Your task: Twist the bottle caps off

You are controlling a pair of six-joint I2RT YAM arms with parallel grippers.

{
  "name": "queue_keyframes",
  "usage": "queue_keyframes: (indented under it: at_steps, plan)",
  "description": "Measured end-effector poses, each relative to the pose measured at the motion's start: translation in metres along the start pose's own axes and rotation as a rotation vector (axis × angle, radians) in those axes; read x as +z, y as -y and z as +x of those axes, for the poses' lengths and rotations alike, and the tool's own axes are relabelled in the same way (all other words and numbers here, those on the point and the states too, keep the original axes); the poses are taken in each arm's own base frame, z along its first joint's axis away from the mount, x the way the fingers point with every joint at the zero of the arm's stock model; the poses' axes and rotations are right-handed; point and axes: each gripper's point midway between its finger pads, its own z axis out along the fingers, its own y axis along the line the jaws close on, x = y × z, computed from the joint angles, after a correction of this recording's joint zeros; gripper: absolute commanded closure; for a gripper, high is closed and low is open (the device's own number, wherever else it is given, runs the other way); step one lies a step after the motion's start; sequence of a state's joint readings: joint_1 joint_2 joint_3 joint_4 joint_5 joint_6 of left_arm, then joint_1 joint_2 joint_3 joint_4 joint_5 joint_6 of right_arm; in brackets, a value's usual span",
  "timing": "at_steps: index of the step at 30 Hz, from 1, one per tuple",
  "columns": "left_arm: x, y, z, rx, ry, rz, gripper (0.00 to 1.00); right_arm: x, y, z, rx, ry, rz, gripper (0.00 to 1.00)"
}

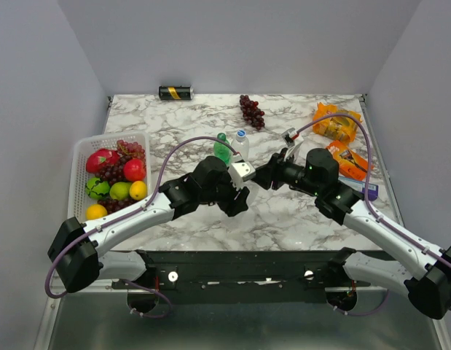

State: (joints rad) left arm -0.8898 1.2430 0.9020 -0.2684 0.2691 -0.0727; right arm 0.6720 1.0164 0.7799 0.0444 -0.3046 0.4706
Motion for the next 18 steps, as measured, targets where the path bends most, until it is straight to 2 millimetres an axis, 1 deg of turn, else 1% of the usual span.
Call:
queue_keyframes:
  at_steps: [3, 7, 9, 12, 18]
  plan:
    - [0.0, 0.003, 0.0, -0.004, 0.001, 0.021, 0.61, 0.0, 0.0, 0.001, -0.013, -0.001, -0.008, 0.68]
    - [-0.002, 0.007, -0.001, -0.004, 0.006, 0.072, 0.6, -0.002, -0.003, 0.001, -0.051, 0.017, -0.033, 0.71]
    - [-0.003, 0.012, -0.002, 0.003, 0.008, 0.118, 0.6, -0.005, -0.008, 0.001, -0.085, 0.025, -0.07, 0.72]
    - [-0.008, 0.026, -0.003, 0.008, 0.015, 0.231, 0.6, -0.013, -0.021, 0.001, -0.146, 0.03, -0.157, 0.72]
    - [-0.027, 0.063, -0.006, 0.061, 0.045, 0.503, 0.6, -0.04, -0.062, 0.004, -0.286, 0.038, -0.4, 0.7]
